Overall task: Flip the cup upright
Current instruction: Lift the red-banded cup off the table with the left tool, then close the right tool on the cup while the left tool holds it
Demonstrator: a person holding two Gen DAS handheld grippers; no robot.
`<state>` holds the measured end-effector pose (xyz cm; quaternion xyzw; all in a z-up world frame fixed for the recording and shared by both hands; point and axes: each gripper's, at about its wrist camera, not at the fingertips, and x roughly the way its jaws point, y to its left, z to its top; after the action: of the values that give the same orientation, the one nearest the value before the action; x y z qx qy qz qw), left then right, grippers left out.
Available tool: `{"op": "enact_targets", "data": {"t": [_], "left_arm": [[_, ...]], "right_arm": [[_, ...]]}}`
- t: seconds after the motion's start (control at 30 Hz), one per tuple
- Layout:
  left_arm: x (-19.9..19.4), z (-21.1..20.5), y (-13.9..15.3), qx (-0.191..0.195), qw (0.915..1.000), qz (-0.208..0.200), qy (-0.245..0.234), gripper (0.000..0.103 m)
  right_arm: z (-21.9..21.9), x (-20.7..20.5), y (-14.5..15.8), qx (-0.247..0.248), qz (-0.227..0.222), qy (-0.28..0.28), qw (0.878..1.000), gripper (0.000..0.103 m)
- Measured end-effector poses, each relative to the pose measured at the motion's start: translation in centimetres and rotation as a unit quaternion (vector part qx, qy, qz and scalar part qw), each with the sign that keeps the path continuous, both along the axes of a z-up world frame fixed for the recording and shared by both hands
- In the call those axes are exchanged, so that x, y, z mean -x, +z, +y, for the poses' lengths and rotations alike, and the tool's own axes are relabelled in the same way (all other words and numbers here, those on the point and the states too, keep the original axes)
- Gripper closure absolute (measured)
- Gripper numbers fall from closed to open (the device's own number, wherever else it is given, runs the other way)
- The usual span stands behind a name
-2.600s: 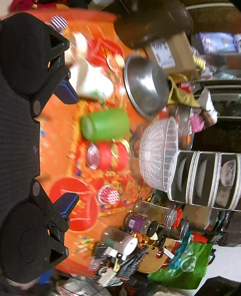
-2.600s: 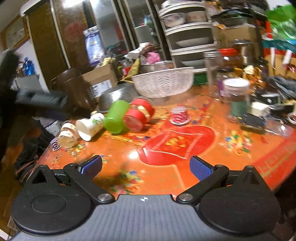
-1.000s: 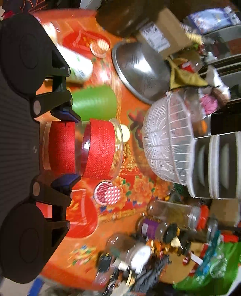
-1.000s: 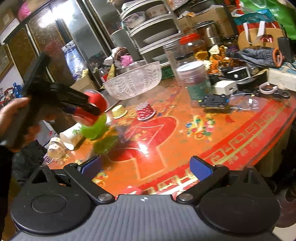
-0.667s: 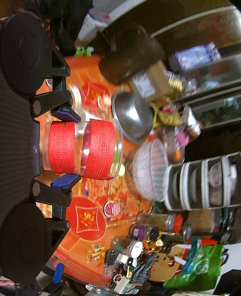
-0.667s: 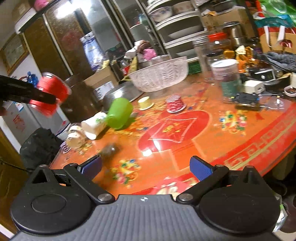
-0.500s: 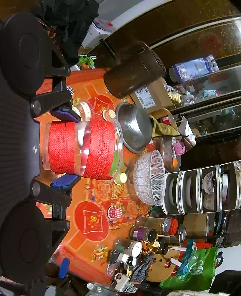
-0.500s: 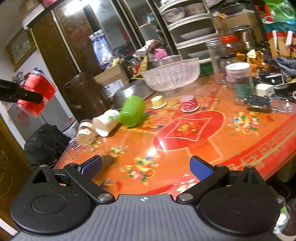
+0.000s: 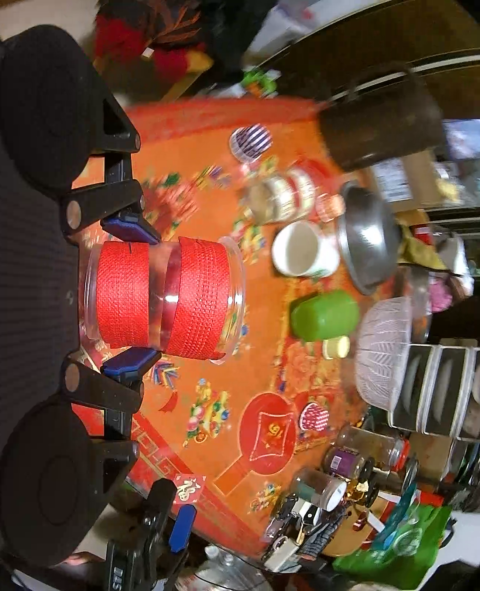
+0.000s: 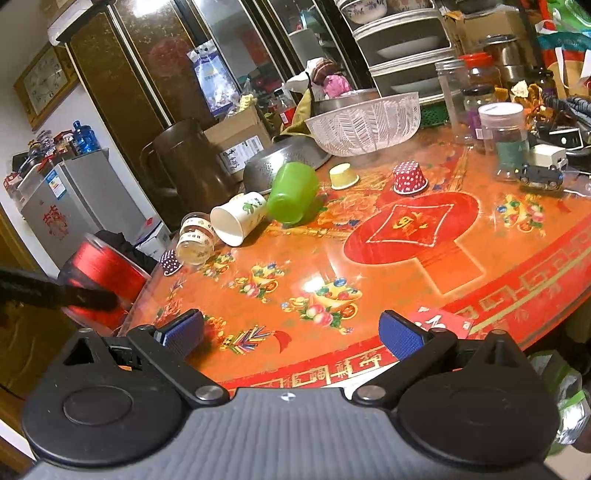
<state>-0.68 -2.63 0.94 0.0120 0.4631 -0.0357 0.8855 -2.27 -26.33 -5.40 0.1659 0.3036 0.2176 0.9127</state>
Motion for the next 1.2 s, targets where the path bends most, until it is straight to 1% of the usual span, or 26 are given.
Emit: {"op": "enact_targets", "data": {"t": [0.1,0.2,0.33,0.43,0.57,0.7,0.8,0.83,0.9,0.97,1.03,1.2], "left_arm": [[-0.8,0.4,-2.3,0.032,0.9994,0.004,0.010,0.040],[-1.2,0.3,-4.1,0.050,0.9987,0.002,0.015,0.040],[-1.3,-0.5,-5.4,0.071,0.9972,-0.012,0.023,0.040],[-1.6,-0.5,-6.3,0.104,0.9943,-0.007,0.023,0.040],[-1.8,-0.1,-7.2,0.130,0.9911,-0.006,0.031,0.040],[-1.8,0.2,-7.5,0.151,0.9877,-0.007,0.038,0.040],[-2.0,0.6,-7.7,0.174,0.9837,-0.005,0.046,0.040],[-2.0,0.7,-7.8,0.180,0.9825,-0.004,0.049,0.040],[-2.0,1.0,-7.9,0.188,0.9807,-0.003,0.053,0.040],[-2.0,1.0,-7.9,0.191,0.9802,-0.004,0.054,0.040],[-2.0,0.9,-7.8,0.190,0.9803,-0.005,0.053,0.040],[-2.1,0.9,-7.9,0.195,0.9794,-0.004,0.051,0.040]], "right_arm": [[0.4,-0.5,-0.2,-0.006,0.013,-0.001,1.000,0.001],[0.8,-1.3,-0.4,-0.009,0.032,-0.002,0.999,0.001],[1.4,-2.4,-0.7,-0.013,0.062,-0.003,0.998,0.001],[1.7,-3.6,-0.7,-0.035,0.091,-0.003,0.995,0.001],[2.6,-5.5,-0.5,-0.081,0.143,0.018,0.986,0.001],[5.1,-7.1,-0.1,-0.078,0.176,0.049,0.980,0.001],[6.8,-7.9,0.3,-0.078,0.195,0.079,0.975,0.001],[7.2,-8.2,0.4,-0.083,0.202,0.087,0.972,0.001],[7.9,-8.8,0.2,-0.092,0.220,0.098,0.966,0.001],[8.7,-9.2,0.0,-0.080,0.230,0.100,0.965,0.001],[9.2,-9.7,-0.2,-0.071,0.239,0.102,0.963,0.003],[9.8,-10.7,-0.6,-0.060,0.257,0.102,0.959,0.016]]}}
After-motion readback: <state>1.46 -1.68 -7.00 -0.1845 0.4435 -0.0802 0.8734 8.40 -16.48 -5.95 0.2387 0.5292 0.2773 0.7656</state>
